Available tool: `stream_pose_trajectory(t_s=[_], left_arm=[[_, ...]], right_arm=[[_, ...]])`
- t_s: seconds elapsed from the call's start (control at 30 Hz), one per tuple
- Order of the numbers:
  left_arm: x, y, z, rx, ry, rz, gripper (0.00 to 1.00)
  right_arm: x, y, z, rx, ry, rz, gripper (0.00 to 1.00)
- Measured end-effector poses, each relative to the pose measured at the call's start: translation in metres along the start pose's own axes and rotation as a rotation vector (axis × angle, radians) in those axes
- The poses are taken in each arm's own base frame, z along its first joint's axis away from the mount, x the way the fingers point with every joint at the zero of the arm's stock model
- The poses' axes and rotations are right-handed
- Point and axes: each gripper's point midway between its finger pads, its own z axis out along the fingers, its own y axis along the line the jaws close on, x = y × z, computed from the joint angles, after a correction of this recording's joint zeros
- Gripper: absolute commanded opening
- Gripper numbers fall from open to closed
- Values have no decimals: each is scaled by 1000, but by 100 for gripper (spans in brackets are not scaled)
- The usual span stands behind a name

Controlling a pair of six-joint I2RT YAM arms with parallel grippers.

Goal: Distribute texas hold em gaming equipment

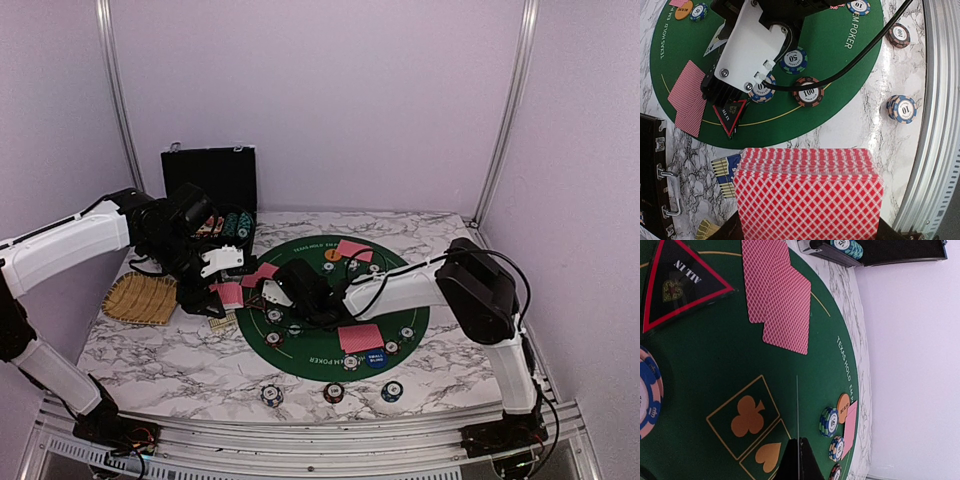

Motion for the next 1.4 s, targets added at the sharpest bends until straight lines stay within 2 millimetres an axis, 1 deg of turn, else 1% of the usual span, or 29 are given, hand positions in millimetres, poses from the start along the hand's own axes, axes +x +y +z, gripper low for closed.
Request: stream_pose_trajectory(t_s=[0.07, 0.13, 0.17, 0.23, 0.27, 0.3, 0.37, 0.5, 0.63, 0.77, 0.9, 0.97, 1.03, 1.13, 1.23, 1.3, 1.4], left_arm=[[0, 0, 0, 0, 0, 0, 12], [0, 0, 0, 0, 0, 0, 12], [0, 0, 0, -1, -1, 0, 12], [0, 0, -1, -2, -2, 1, 12], [0, 0, -1, -3, -3, 1, 12], [0, 0, -1, -3, -3, 1, 12], [0, 0, -1, -3, -3, 1, 12], [0, 0, -1, -3, -3, 1, 12], [0, 0, -1, -3, -3, 1, 12], [0, 0, -1, -3, -3, 1, 12], [0, 0, -1, -2, -3, 1, 12], [0, 0, -1, -2, -3, 1, 12], [0, 0, -1, -2, -3, 1, 12], [0, 0, -1, -2, -3, 1, 12], [0, -1, -2, -1, -2, 1, 12], [0, -1, -2, -1, -2, 1, 12], [0, -1, -2, -1, -2, 1, 12]], right_arm=[[-1, 1, 3, 0, -8, 0, 0], [0, 6, 6, -10, -8, -7, 0], [1, 8, 7, -16, -7, -11, 4], [4, 17, 8, -50, -1, -19, 30], [5, 20, 8, -64, 1, -13, 38], [6, 24, 8, -85, 2, -12, 44], [7, 28, 8, -110, -1, 2, 51], [3, 23, -2, -155, -35, 55, 60], [6, 21, -12, -194, -47, 93, 70], [10, 24, -20, -231, -49, 121, 81], [11, 22, -28, -264, -55, 161, 88], [10, 15, -32, -271, -63, 195, 92], [9, 2, -36, -272, -74, 247, 96], [12, -23, -40, -255, -82, 349, 99], [14, -48, -43, -245, -89, 462, 99], [9, -65, -47, -260, -111, 555, 99], [-5, -90, -60, -329, -176, 735, 99]])
